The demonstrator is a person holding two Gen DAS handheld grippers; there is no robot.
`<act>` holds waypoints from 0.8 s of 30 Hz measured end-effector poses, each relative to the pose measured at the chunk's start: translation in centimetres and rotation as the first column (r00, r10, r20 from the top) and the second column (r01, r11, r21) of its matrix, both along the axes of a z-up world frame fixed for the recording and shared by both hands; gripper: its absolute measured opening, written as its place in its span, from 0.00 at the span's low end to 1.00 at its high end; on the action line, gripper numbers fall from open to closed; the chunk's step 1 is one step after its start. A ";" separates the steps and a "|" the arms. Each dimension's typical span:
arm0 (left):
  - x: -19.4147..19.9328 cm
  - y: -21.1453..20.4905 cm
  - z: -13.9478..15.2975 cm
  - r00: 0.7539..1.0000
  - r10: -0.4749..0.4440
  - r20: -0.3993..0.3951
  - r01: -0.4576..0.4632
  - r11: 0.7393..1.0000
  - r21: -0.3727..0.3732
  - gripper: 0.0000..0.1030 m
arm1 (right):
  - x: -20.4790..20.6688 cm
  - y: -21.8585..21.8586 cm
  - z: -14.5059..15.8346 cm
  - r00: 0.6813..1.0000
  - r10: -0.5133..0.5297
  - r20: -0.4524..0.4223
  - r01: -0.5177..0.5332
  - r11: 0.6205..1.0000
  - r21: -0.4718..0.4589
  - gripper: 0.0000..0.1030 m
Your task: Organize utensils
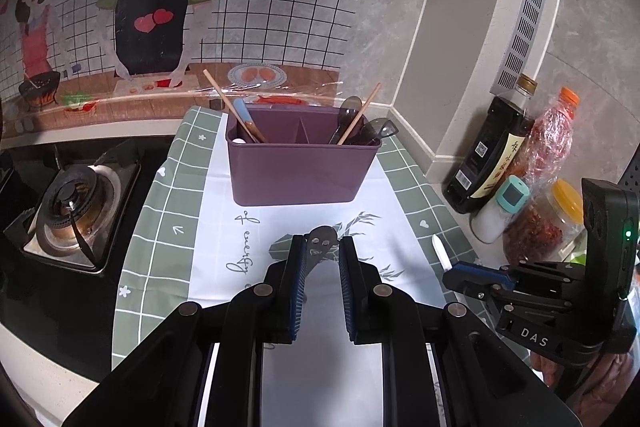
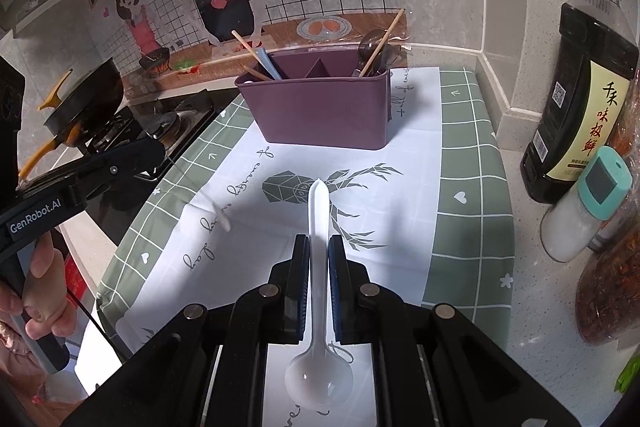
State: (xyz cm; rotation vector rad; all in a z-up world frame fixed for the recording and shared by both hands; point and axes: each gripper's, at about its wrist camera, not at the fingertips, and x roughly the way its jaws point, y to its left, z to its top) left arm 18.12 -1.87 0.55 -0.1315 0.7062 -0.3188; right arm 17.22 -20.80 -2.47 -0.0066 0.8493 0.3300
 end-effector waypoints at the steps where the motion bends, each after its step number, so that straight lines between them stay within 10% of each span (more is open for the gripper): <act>1: 0.0 0.0 0.0 1.000 0.000 0.000 0.000 1.000 -0.001 0.17 | 0.0 0.0 0.0 1.000 0.000 0.000 0.000 1.000 0.000 0.08; 17: 0.2 0.5 0.3 1.000 0.013 0.000 -0.013 1.000 0.009 0.14 | 0.0 -0.2 -0.1 1.000 -0.003 0.000 0.003 1.000 -0.002 0.08; 24: 5.4 -1.8 -4.4 0.957 -0.210 -0.200 0.219 0.975 0.024 0.18 | 0.6 -0.7 -1.2 0.999 -0.022 -0.035 0.022 1.000 -0.004 0.08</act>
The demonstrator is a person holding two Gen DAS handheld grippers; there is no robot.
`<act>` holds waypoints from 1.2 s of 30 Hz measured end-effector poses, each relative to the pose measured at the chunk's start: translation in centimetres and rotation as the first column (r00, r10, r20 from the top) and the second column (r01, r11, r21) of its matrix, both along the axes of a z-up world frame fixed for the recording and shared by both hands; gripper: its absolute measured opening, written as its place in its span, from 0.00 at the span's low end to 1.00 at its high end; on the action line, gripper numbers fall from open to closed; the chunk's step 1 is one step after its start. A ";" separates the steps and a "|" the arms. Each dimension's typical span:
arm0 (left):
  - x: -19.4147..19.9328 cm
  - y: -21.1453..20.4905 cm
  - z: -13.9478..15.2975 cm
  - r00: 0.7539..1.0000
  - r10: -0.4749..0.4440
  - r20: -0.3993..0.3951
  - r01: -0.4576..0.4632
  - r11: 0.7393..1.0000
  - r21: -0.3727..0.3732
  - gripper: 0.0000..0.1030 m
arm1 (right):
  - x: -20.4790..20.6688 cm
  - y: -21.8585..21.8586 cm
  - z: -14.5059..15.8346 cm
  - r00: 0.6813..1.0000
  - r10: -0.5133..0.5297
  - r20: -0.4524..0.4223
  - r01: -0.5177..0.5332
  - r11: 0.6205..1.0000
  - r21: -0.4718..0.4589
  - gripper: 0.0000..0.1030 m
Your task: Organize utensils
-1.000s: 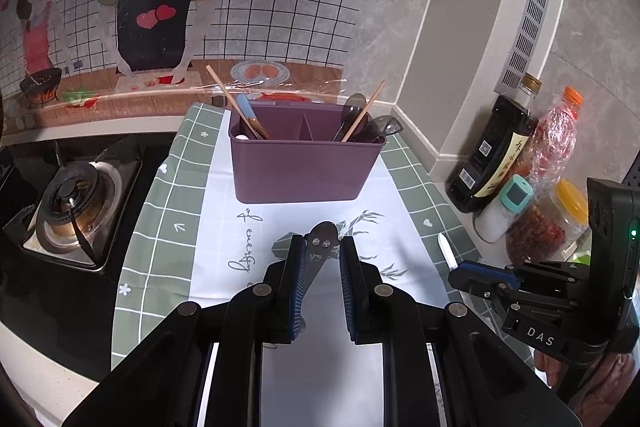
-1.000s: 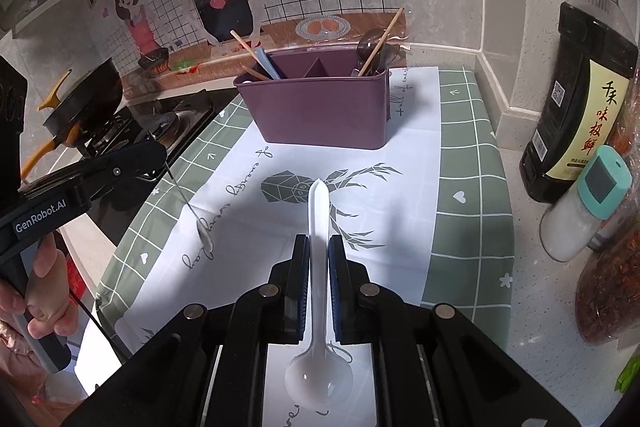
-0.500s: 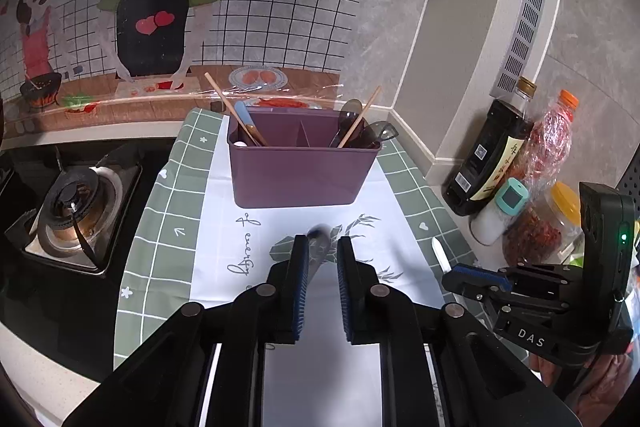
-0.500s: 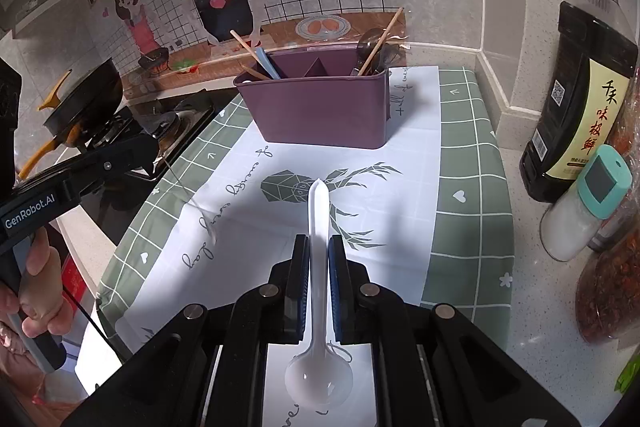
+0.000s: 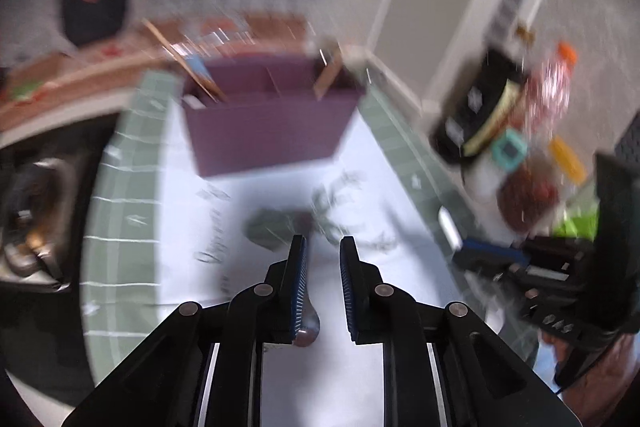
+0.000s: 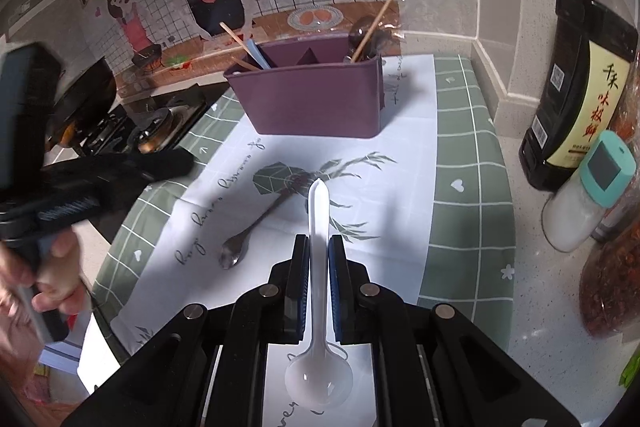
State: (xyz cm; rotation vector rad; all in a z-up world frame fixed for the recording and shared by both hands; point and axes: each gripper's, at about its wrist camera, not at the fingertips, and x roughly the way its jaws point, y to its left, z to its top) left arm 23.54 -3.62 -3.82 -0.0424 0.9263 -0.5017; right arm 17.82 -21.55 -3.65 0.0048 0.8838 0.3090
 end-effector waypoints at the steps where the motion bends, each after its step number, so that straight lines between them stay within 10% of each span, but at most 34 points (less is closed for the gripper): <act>1: 0.5 -0.4 -0.6 1.000 -0.017 -0.017 0.018 1.000 0.020 0.18 | 0.0 0.0 -0.2 1.000 -0.003 -0.005 0.003 1.000 -0.005 0.08; 9: 5.8 -4.8 -5.8 0.977 -0.028 -0.212 0.077 0.971 0.226 0.33 | 0.2 -0.5 -1.3 0.999 -0.034 -0.040 0.034 0.999 -0.001 0.08; 16: 5.5 -6.7 -7.1 0.980 0.019 -0.200 0.050 0.942 0.332 0.29 | 0.4 -0.8 -1.7 0.997 -0.052 -0.050 0.052 0.999 -0.002 0.08; 20: 4.2 -7.3 -7.2 0.988 0.014 -0.157 0.037 0.948 0.316 0.08 | 0.4 -1.0 -1.3 0.997 -0.062 -0.040 0.062 0.998 -0.001 0.08; 36: -4.5 0.1 1.4 0.985 0.132 0.108 -0.128 0.991 -0.037 0.07 | 0.2 -0.6 1.1 0.999 -0.035 0.007 0.034 0.998 0.046 0.08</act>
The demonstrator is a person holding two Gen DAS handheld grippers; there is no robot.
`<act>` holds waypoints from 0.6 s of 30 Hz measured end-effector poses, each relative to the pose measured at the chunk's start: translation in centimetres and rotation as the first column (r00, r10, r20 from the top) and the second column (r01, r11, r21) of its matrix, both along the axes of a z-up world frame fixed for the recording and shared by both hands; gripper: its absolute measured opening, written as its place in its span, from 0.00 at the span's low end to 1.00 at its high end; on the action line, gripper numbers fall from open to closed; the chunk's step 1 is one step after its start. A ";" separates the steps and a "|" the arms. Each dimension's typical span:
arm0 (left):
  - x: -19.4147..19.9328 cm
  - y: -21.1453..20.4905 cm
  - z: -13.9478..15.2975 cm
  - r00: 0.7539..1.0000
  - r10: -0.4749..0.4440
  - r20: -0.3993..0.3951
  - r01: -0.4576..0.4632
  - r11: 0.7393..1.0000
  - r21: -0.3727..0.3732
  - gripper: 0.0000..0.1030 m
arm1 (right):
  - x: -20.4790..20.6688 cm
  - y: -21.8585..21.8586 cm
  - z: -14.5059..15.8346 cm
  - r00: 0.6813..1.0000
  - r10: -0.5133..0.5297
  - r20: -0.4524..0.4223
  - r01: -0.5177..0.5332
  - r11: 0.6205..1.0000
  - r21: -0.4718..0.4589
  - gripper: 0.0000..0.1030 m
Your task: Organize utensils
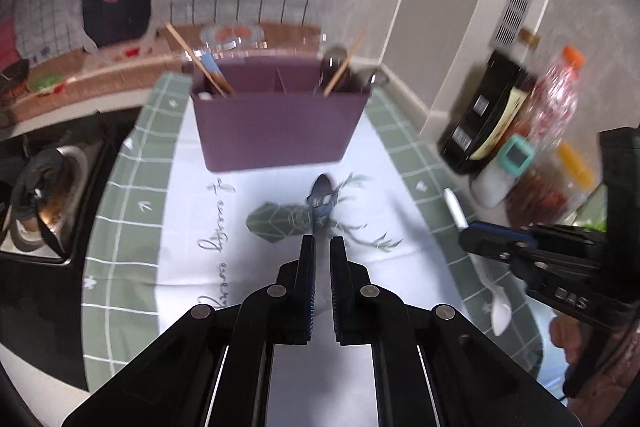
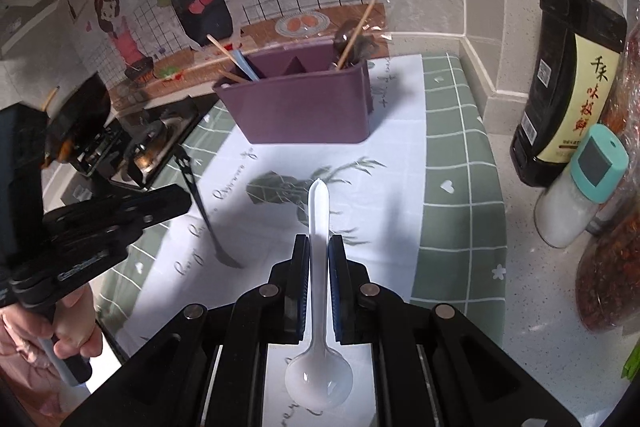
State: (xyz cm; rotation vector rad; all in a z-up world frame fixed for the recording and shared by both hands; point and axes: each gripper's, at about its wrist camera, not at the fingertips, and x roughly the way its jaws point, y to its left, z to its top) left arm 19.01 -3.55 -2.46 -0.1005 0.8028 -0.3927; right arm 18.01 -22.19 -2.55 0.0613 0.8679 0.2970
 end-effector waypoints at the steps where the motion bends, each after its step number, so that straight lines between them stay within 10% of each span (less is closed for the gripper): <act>1: -0.2 0.4 0.5 1.000 0.004 0.014 -0.004 1.000 -0.008 0.06 | 0.0 0.1 0.2 1.000 0.003 0.006 -0.003 1.000 0.006 0.08; 9: 0.6 2.0 4.6 0.994 0.026 0.107 -0.023 0.999 -0.026 0.05 | 0.6 1.0 4.6 0.994 0.019 0.110 -0.022 0.999 0.027 0.08; 13: 3.8 2.8 1.5 0.993 0.064 -0.094 -0.065 0.998 -0.013 0.08 | 1.1 1.2 5.0 0.993 0.009 0.120 -0.009 1.000 0.000 0.08; 18: 7.4 3.6 -5.3 0.922 0.149 -0.358 -0.168 0.986 -0.022 0.17 | 1.9 0.6 2.0 0.999 -0.024 0.048 0.025 0.999 -0.025 0.08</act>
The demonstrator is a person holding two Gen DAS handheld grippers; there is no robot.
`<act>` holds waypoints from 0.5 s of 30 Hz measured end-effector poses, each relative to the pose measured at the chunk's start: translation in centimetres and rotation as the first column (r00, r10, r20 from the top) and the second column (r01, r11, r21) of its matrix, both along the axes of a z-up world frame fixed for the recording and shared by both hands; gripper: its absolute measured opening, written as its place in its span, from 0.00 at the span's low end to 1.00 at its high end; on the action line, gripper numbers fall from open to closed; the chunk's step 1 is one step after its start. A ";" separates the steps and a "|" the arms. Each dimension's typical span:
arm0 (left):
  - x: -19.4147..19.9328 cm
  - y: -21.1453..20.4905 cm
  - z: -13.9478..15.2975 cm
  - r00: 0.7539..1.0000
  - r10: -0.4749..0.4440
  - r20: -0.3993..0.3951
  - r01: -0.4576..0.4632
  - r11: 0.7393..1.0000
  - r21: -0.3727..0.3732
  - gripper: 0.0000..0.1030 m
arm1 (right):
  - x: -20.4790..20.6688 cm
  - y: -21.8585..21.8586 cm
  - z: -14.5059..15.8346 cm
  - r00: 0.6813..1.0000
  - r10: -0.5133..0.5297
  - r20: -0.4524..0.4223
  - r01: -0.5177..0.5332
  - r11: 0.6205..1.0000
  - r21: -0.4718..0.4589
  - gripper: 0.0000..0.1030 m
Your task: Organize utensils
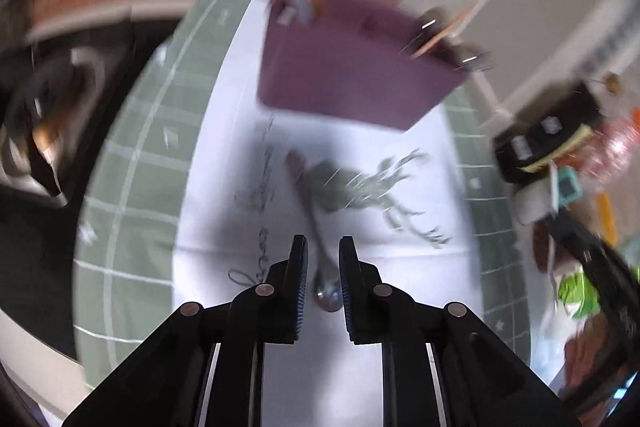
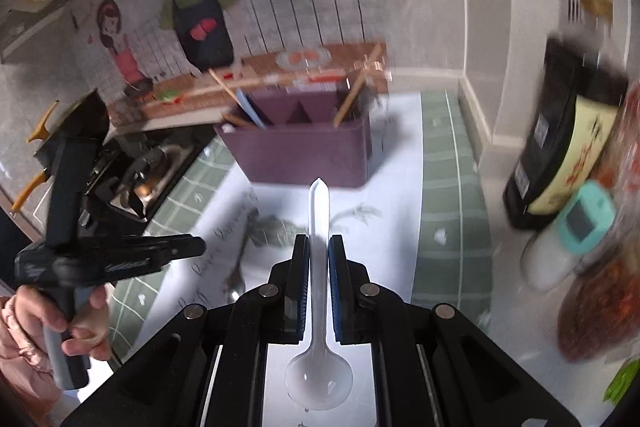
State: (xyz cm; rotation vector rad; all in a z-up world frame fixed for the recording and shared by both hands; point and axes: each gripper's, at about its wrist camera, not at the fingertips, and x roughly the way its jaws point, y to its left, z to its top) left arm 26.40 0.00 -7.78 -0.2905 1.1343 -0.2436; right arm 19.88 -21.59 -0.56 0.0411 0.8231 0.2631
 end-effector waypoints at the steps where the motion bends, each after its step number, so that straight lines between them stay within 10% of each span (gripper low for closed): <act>1: 0.3 -0.2 -0.5 1.000 0.001 -0.012 -0.001 1.000 0.004 0.17 | 0.1 -0.1 -0.6 1.000 -0.004 -0.013 0.003 1.000 -0.004 0.08; 7: 2.8 -3.6 -2.6 0.999 -0.011 -0.032 0.016 0.984 0.178 0.30 | 0.1 -0.4 -2.9 0.998 -0.017 -0.067 0.016 1.000 -0.014 0.08; 15: 3.0 -6.5 -3.8 0.996 -0.090 0.006 0.083 0.937 0.339 0.09 | 0.3 -1.3 -3.4 0.996 -0.035 -0.078 0.035 0.999 -0.001 0.08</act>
